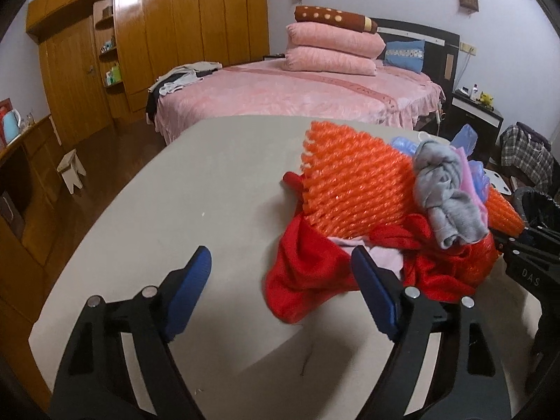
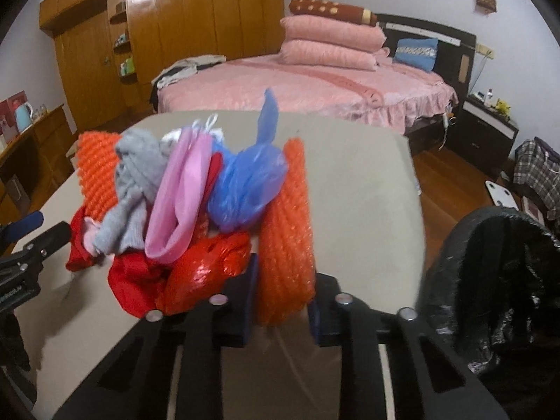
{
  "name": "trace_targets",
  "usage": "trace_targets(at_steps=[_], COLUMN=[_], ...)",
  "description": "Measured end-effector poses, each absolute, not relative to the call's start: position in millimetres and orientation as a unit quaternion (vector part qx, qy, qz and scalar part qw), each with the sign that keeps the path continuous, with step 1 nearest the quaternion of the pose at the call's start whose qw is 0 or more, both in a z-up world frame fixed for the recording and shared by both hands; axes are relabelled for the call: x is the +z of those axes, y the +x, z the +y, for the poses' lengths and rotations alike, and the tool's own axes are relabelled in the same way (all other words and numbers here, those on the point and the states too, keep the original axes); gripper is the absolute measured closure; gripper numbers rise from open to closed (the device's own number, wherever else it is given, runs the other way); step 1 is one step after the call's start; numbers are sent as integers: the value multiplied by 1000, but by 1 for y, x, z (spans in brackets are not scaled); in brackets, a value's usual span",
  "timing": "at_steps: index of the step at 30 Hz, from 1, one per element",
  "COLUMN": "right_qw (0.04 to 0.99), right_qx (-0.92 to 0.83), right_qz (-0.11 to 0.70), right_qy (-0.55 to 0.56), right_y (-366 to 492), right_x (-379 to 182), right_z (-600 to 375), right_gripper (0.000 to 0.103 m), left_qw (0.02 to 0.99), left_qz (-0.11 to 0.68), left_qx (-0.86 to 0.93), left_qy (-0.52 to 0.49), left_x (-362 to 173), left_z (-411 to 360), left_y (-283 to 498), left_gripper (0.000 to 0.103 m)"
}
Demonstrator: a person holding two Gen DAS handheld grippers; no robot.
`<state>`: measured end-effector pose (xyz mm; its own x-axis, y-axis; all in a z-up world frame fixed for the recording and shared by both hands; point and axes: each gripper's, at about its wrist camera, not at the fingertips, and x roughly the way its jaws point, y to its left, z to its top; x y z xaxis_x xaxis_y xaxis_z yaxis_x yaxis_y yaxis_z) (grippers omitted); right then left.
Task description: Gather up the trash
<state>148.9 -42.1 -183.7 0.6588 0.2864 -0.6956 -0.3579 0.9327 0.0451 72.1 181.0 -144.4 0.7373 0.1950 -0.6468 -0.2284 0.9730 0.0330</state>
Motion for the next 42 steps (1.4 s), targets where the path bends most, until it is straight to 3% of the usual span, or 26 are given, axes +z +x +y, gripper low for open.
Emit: trace_targets(at_steps=[4,7,11,13,24,31,32,35,36,42], right_qw=[904,903,905,906,919,916,915,913,912,910], right_qx=[182,178,175,175,171,174,173,170,169,169], right_qz=[384,388,385,382,355,360,362,368,370,375], right_qy=[-49,-46,-48,-50,-25,-34,-37,-42,-43,-52], right_y=[151,152,152,152,143,143,143,142,142,141], right_x=[-188,-189,-188,-187,-162,-161,-164,-171,-172,-180], right_z=[-41,-42,-43,-43,-53,-51,-51,-50,-51,-47], right_gripper=[91,91,91,91,92,92,92,92,92,92], left_qw=[927,923,922,925,939,934,932,930,929,921], left_qz=[361,373,379,371,319,339,343,349,348,370], left_qx=[98,78,51,51,93,80,79,82,86,81], left_qy=[-36,-47,-57,-63,-90,-84,-85,-86,-86,-90], left_x=[-156,-161,-164,-162,-129,-136,-137,-142,-143,-151], left_z=[184,184,180,181,192,182,183,185,188,196], left_y=[80,86,89,86,53,56,58,58,56,57], left_gripper=[39,56,91,94,96,93,88,58,54,52])
